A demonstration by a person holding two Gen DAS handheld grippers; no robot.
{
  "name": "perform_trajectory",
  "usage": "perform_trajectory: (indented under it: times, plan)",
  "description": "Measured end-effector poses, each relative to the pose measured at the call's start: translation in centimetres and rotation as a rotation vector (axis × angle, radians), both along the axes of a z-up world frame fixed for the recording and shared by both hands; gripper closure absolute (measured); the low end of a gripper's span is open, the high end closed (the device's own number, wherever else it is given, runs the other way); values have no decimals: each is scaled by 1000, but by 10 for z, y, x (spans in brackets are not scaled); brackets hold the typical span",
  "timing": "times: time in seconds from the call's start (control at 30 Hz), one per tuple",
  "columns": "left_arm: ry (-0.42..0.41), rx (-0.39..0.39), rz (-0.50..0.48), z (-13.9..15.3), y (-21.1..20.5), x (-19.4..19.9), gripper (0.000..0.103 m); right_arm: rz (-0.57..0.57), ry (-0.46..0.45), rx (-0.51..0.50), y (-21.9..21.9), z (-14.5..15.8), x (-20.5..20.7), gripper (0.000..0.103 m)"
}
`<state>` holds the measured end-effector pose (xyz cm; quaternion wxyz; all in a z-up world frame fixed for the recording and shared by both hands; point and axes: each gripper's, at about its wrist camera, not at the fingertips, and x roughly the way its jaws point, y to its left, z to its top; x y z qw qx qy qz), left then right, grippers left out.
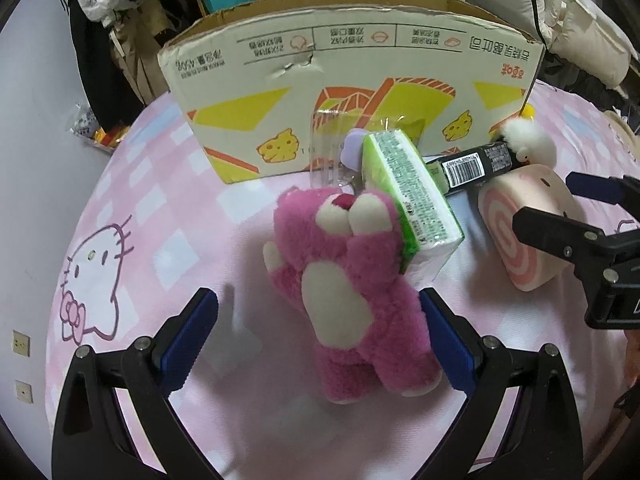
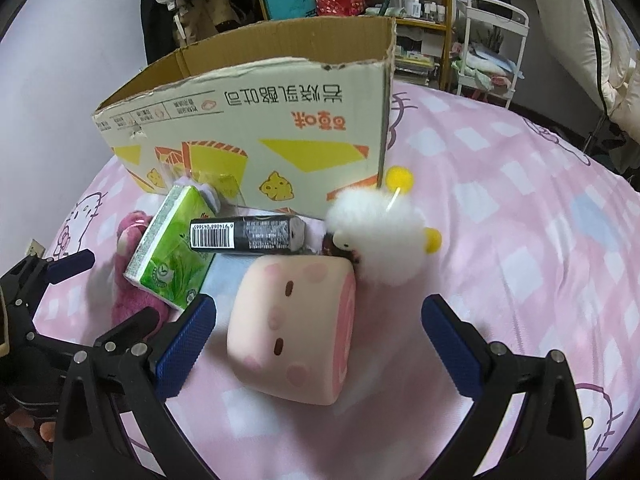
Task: Organize soft objects
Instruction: 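Grasp the pink bear plush with the left tool while the right tool grasps the pink roll cushion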
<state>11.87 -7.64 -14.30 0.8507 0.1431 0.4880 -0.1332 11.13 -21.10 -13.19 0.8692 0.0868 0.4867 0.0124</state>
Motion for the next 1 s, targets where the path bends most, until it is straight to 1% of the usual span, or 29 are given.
perform_trajectory:
  times: [0.2,0.23,0.3,0.37,0.4,0.47,0.5,0.53,0.57,0.63,0.67,0.7,0.73,0.77,0.8,0.9,1.0]
  plan:
    - [38,-48,28,-4,10,7,5,3,32,35,-3,-6,0,0]
    - [47,-54,30,-4,10,6,7,5,42,42,-2,-8,0,0]
    - [80,-92,29,-7,13,9,14,9,55,61,-3,-11,-1,0]
    - [120,-134,31,-11,17,12,25,11,65,81,-3,-15,-1,0]
    - [141,-160,28,-13,18,12,29,10,68,88,-3,-16,-2,0]
    - [161,-182,21,-15,18,11,41,3,81,111,-4,-18,-2,4]
    - [156,-187,15,-13,18,10,44,0,86,119,-4,-19,-2,6]
    - [155,-190,8,-12,18,8,52,-4,92,117,-4,-19,-2,9]
    - [153,-192,0,-10,18,6,53,-5,96,110,-2,-19,-2,11]
    - [138,-170,-2,-8,18,1,54,-6,105,86,-1,-20,-3,22]
    - [132,-157,0,-8,19,-1,55,-6,108,79,-2,-20,-4,23]
    - [128,-154,5,-8,20,-2,55,-4,108,81,-2,-20,-5,26]
    - [127,-156,12,-7,20,-4,55,-4,109,83,-2,-19,-6,32]
    - [123,-159,25,-6,23,-5,55,0,109,86,-3,-18,-6,35]
    - [118,-159,36,-5,26,-6,55,8,104,95,-2,-17,-7,44]
    - [91,-139,66,1,32,-12,55,17,93,100,0,-12,-12,51]
    - [71,-141,80,10,37,-17,55,10,92,108,-2,-9,-18,51]
